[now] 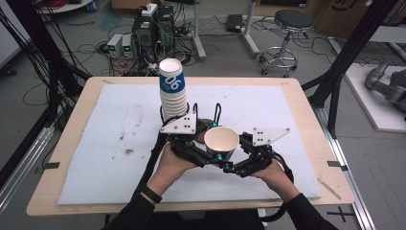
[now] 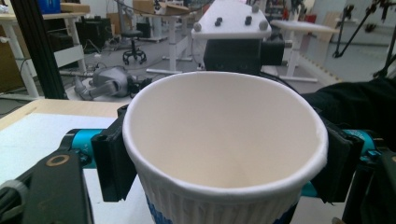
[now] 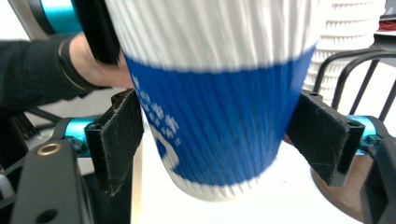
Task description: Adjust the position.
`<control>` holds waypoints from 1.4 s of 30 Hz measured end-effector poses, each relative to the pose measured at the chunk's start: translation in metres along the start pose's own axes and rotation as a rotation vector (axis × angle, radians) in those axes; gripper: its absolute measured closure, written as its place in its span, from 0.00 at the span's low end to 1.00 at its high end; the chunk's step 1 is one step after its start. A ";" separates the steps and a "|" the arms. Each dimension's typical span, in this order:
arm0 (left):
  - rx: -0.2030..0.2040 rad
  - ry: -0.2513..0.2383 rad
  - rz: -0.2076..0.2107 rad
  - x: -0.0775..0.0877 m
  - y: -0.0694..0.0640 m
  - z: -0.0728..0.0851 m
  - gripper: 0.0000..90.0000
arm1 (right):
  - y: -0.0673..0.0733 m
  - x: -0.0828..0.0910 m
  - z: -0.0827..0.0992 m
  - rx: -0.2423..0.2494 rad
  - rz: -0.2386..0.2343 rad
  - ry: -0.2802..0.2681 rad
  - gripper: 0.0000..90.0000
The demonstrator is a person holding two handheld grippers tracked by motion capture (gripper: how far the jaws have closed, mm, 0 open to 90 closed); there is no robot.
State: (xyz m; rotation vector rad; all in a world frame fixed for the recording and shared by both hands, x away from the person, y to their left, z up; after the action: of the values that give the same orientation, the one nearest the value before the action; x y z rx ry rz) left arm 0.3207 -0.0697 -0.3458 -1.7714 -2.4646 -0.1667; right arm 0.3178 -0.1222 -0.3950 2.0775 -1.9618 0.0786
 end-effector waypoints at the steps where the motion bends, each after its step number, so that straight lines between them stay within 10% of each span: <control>1: 0.000 0.000 0.000 0.000 0.000 0.000 0.25 | 0.001 -0.001 -0.001 0.001 -0.004 -0.010 0.23; 20: 0.030 0.016 -0.003 -0.006 -0.001 0.001 0.12 | -0.001 0.000 -0.005 -0.008 0.004 -0.063 0.28; 42: 0.045 0.016 -0.065 0.032 0.005 0.021 0.11 | -0.002 0.008 -0.011 -0.003 0.025 -0.082 0.28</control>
State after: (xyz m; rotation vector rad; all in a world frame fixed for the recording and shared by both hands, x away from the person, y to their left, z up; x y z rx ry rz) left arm 0.3151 -0.0349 -0.3614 -1.6674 -2.4958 -0.1282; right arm 0.3221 -0.1274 -0.3832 2.0856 -2.0339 -0.0046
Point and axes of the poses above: each handheld gripper's, and its own axes: x roughly backward along the jaws, z roughly out of its underside, y roughly to its left, the point moved 10 cm from there along -x, roughly forward along the jaws, and after that the axes turned 14 degrees about -z, right-handed, at the moved point
